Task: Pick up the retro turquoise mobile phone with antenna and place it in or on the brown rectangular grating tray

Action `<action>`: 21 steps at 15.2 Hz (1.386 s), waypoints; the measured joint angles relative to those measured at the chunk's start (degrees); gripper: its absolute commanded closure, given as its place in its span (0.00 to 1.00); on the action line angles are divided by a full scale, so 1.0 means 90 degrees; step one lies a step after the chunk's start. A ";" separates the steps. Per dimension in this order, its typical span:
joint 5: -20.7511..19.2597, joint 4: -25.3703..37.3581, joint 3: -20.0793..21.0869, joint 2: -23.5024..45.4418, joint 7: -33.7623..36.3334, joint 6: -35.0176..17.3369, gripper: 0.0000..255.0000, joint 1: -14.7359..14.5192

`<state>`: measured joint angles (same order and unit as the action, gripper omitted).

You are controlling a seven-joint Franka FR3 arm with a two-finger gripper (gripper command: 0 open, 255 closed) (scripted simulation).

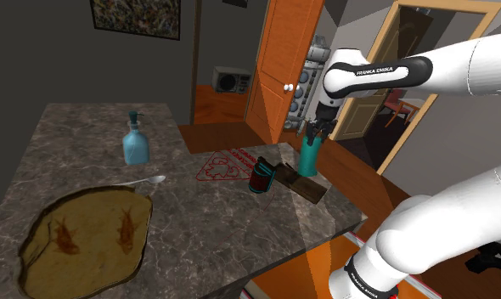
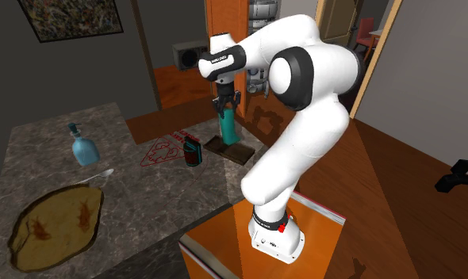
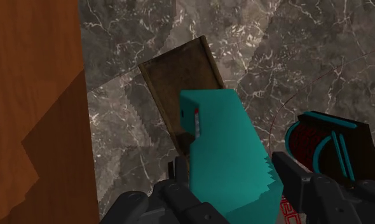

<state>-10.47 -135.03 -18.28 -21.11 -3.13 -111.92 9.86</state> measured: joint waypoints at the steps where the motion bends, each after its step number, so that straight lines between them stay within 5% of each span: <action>1: -0.0001 -0.0060 -0.0006 0.0024 0.0007 -0.0083 1.00 -0.0001; 14: -0.0012 -0.0506 -0.0100 0.0303 0.0004 -0.0808 1.00 0.0006; 15: -0.0012 -0.0507 -0.0100 0.0302 0.0004 -0.0808 0.00 0.0006; 21: -0.0012 -0.0504 -0.0100 0.0302 0.0003 -0.0809 0.00 0.0006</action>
<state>-10.58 -139.56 -19.18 -18.39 -3.11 -119.20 9.91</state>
